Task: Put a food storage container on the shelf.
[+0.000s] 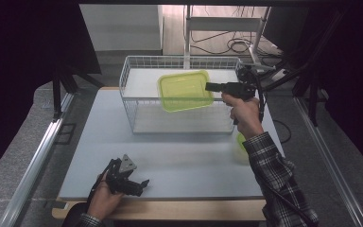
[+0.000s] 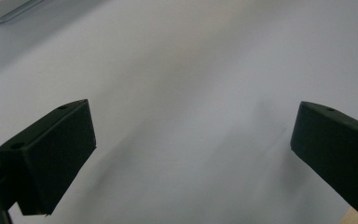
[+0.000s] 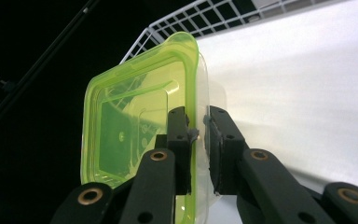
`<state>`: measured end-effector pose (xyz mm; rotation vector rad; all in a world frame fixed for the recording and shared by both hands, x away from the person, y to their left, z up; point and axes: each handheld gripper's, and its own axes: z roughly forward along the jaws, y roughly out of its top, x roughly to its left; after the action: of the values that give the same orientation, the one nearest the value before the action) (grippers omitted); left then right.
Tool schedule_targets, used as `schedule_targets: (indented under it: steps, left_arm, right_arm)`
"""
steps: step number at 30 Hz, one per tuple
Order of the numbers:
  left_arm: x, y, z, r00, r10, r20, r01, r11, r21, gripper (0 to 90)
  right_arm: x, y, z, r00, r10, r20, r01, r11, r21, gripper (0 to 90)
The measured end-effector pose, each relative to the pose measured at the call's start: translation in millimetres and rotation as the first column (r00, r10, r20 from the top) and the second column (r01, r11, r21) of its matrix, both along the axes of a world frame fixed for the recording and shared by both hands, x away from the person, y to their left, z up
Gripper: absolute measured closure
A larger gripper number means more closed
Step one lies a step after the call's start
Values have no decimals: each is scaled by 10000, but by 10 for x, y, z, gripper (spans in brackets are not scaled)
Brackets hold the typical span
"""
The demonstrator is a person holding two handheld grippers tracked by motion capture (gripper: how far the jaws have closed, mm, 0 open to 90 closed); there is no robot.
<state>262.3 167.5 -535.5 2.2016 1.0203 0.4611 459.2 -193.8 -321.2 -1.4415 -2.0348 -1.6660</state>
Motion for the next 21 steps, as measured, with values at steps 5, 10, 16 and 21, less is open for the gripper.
schedule_targets:
  steps: [5,10,16,21]
  left_arm:
    - [-1,-1,-1,10000,1,-6,-1,10000,-14,0]
    - [-2,-2,-1,10000,-46,-22,46,10000,24,0]
    - [-3,-1,-1,10000,-43,-15,43,10000,9,0]
    - [-4,0,-2,10000,-61,-22,61,10000,12,0]
  right_arm:
    - [88,53,58,9993,-335,181,337,9994,-125,800]
    - [161,108,112,9972,-623,415,637,9974,-334,801]
    - [260,153,122,9929,-1059,534,1084,9931,-457,800]
    - [329,170,83,9890,-1400,481,1422,9889,-439,800]
